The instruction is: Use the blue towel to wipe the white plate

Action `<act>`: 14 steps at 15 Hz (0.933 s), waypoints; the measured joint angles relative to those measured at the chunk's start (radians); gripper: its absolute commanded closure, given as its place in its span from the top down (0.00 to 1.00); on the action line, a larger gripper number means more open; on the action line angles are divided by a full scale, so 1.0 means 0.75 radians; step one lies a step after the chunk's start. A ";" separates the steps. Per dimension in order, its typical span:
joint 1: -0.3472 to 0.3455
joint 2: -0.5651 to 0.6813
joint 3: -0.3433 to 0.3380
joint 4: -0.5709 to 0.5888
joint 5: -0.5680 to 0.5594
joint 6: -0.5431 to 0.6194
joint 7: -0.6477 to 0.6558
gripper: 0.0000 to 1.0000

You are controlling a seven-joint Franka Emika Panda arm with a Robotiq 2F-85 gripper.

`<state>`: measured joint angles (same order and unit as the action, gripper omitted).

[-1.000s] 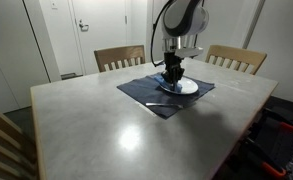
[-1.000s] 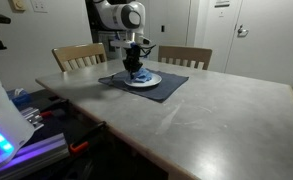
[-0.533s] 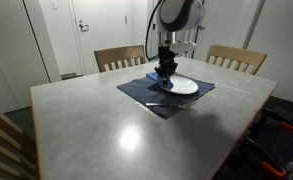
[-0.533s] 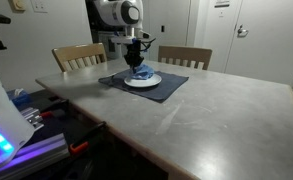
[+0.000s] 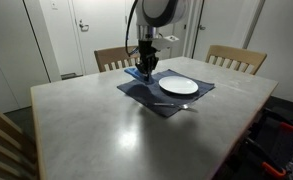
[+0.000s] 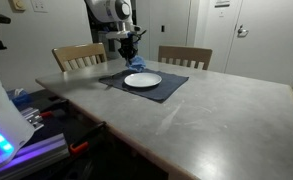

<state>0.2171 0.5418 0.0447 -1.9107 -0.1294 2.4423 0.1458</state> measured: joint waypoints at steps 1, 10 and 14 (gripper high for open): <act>0.009 0.026 0.014 0.020 0.002 0.000 0.000 0.03; 0.030 0.178 0.041 0.094 0.011 -0.004 -0.003 0.38; 0.026 0.166 0.034 0.095 0.009 -0.004 -0.009 0.62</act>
<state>0.2366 0.6666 0.0703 -1.8391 -0.1225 2.4392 0.1387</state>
